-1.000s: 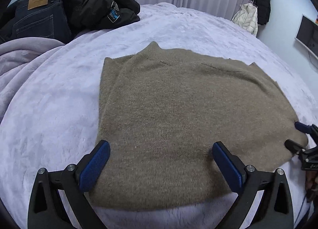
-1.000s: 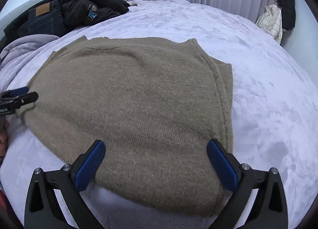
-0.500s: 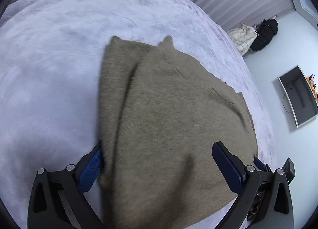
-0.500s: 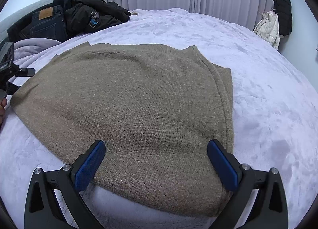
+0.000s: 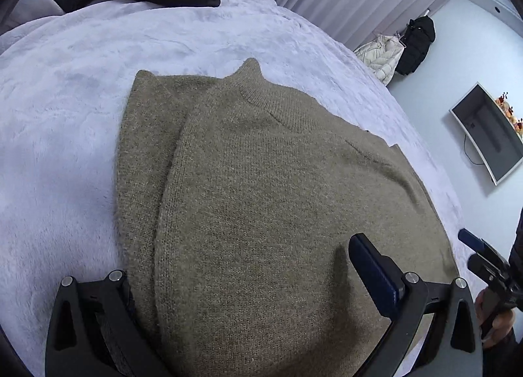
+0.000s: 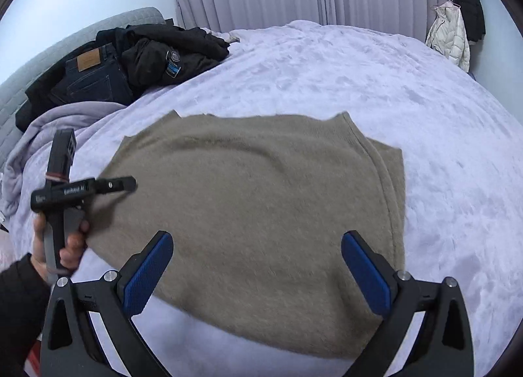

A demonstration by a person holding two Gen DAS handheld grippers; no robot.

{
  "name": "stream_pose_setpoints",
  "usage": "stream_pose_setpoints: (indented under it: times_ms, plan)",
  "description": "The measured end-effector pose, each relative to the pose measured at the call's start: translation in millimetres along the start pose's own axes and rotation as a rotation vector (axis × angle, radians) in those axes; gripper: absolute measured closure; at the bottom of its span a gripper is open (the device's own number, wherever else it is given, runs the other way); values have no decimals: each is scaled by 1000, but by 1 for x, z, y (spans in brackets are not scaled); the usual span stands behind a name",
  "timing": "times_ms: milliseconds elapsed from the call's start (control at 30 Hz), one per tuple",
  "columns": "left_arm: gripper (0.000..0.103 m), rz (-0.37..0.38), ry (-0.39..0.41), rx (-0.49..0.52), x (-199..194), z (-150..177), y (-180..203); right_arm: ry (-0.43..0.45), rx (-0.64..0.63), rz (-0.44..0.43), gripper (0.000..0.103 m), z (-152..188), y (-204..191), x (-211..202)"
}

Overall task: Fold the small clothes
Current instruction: 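Grasp the side edge of the folded sweater with the left tool, then lift and fold the held side over the sweater with the left tool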

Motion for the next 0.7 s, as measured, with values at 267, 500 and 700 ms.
stream_pose_setpoints:
  times_ms: [267, 500, 700]
  plan:
    - [0, -48, -5, 33, 3, 4, 5, -199, -121, 179, 0, -35, -50, 120]
    - [33, -110, -11, -20, 4, -8, 2, -87, -90, 262, 0, -21, -30, 74]
    - [76, -83, -80, -141, 2, -23, 3, -48, -10, 169, 0, 6, -8, 79]
Point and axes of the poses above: each gripper's, at about its wrist camera, not at the fingertips, and x roughly the way its jaws point, y to its right, z to its underside, the point moved 4 cm from there along x, roughly the way its jaws point, and after that the axes turned 9 degrees about z, right-handed, at the moved point
